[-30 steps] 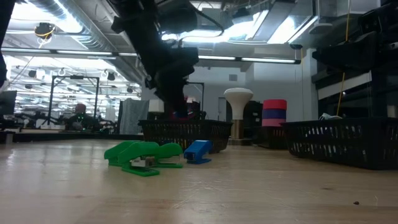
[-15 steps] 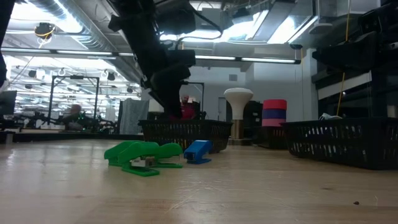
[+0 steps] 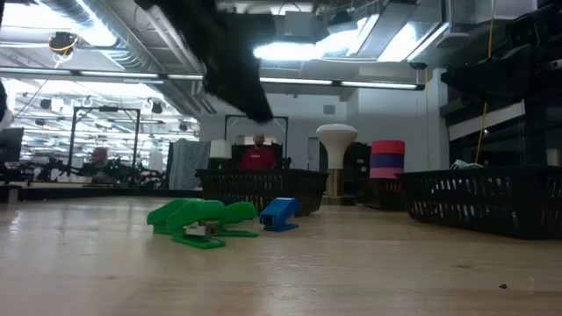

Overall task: Pick and place Stapler, Stapler remover, tape
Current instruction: Put the green stapler into the center black bin

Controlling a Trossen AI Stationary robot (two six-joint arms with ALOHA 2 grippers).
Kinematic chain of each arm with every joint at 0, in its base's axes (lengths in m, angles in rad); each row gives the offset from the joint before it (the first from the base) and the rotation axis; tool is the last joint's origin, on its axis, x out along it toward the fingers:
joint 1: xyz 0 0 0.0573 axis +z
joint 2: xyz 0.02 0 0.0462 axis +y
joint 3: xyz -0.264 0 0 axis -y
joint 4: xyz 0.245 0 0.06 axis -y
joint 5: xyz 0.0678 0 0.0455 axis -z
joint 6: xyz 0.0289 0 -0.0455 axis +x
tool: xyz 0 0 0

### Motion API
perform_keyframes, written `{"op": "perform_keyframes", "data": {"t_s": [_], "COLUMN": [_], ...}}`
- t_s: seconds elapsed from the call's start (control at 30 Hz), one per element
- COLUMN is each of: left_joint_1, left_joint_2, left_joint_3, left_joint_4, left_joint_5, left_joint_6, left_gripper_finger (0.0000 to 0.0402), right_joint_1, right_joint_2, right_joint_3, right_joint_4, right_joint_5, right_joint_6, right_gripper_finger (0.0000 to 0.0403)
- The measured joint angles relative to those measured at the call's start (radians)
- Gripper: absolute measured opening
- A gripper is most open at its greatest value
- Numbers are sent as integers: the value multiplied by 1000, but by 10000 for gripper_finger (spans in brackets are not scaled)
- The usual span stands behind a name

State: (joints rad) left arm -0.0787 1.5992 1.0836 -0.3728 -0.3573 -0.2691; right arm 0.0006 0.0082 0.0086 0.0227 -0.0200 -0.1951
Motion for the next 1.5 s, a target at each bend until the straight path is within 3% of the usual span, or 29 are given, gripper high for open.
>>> {"op": "perform_keyframes", "data": {"t_s": [0.23,0.67,1.3,1.5], "left_joint_1": [-156,-403,-395,-388], "left_joint_2": [-61,-61,149,183], "left_joint_3": [0,0,0,0], "left_joint_4": [36,18,2,3], "left_joint_5": [1,-23,-63,19], "left_joint_6": [-5,-6,-31,-51], "left_gripper_finger": [136,129,129,129], "right_joint_1": [0,0,0,0], "right_joint_2": [0,0,0,0], "right_joint_3": [0,0,0,0], "right_joint_4": [0,0,0,0], "right_joint_5": [0,0,0,0], "right_joint_6": [0,0,0,0], "right_gripper_finger": [140,140,140,140]}}
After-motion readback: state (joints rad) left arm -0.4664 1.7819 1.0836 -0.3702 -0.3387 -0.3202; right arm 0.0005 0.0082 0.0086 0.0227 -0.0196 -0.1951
